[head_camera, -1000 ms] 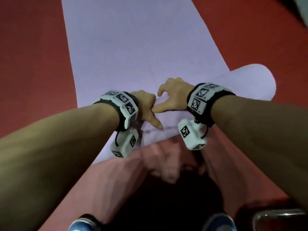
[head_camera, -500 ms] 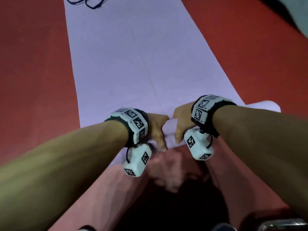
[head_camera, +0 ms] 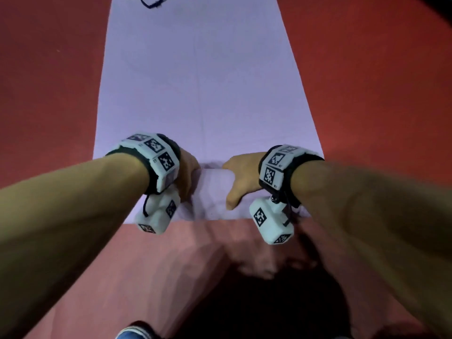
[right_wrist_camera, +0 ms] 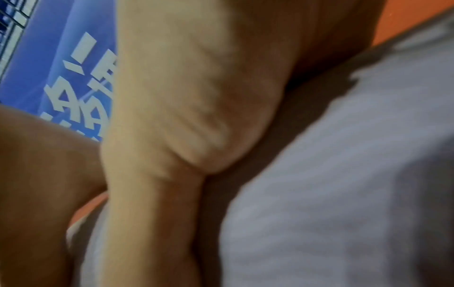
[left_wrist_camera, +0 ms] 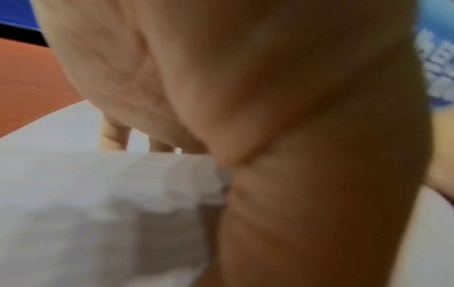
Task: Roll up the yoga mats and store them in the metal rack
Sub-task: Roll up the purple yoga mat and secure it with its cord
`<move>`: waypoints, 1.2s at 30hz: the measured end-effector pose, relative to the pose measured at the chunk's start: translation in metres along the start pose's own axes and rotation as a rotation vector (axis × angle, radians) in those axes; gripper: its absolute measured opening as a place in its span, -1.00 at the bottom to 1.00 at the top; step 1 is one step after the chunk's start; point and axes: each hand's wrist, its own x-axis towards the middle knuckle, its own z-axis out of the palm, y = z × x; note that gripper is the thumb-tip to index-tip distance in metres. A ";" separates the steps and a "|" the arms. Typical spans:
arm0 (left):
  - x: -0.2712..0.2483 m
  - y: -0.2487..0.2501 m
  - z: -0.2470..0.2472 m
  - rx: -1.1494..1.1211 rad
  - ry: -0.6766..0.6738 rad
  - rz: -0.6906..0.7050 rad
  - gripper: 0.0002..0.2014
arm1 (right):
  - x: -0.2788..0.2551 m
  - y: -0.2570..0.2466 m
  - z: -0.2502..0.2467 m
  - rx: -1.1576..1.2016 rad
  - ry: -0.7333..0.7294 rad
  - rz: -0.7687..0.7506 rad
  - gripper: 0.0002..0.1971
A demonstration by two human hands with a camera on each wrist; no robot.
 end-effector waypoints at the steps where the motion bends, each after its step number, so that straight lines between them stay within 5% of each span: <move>1: 0.000 0.002 0.007 -0.084 -0.029 0.051 -0.51 | 0.005 -0.001 0.002 -0.012 -0.028 0.027 -0.47; 4: -0.004 0.007 0.031 -0.191 -0.061 0.140 -0.43 | 0.012 -0.001 0.005 -0.025 -0.109 0.074 -0.43; 8: -0.019 -0.002 0.055 -0.084 0.142 0.144 -0.22 | 0.019 -0.010 0.025 -0.082 -0.151 0.073 -0.46; 11: -0.018 0.024 0.085 0.023 0.150 -0.044 -0.55 | 0.015 -0.015 0.052 -0.154 -0.203 0.017 -0.41; 13: -0.016 0.042 0.103 0.165 0.162 -0.191 -0.53 | 0.010 -0.014 0.067 -0.211 -0.192 -0.002 -0.28; 16: -0.003 0.043 0.117 0.245 0.181 -0.109 -0.47 | 0.014 -0.008 0.089 -0.249 -0.152 0.029 -0.24; 20: 0.002 0.053 0.118 0.425 0.116 -0.119 -0.61 | 0.026 -0.003 0.096 -0.102 -0.194 0.076 -0.30; 22: 0.007 0.039 0.118 0.332 0.148 -0.057 -0.68 | 0.023 -0.001 0.092 -0.076 -0.207 0.070 -0.35; 25: 0.003 0.014 0.116 0.042 0.172 0.106 -0.39 | 0.012 -0.001 0.092 -0.064 -0.091 0.030 -0.26; 29: 0.003 0.021 0.131 0.072 0.255 0.103 -0.09 | 0.005 -0.001 0.106 -0.378 0.089 -0.097 -0.01; 33: -0.004 0.012 0.123 0.048 0.331 0.067 -0.10 | 0.004 -0.014 0.100 -0.460 0.045 -0.092 0.07; 36: -0.007 0.017 0.122 -0.002 0.306 0.040 -0.17 | 0.006 -0.018 0.104 -0.447 0.030 -0.004 -0.06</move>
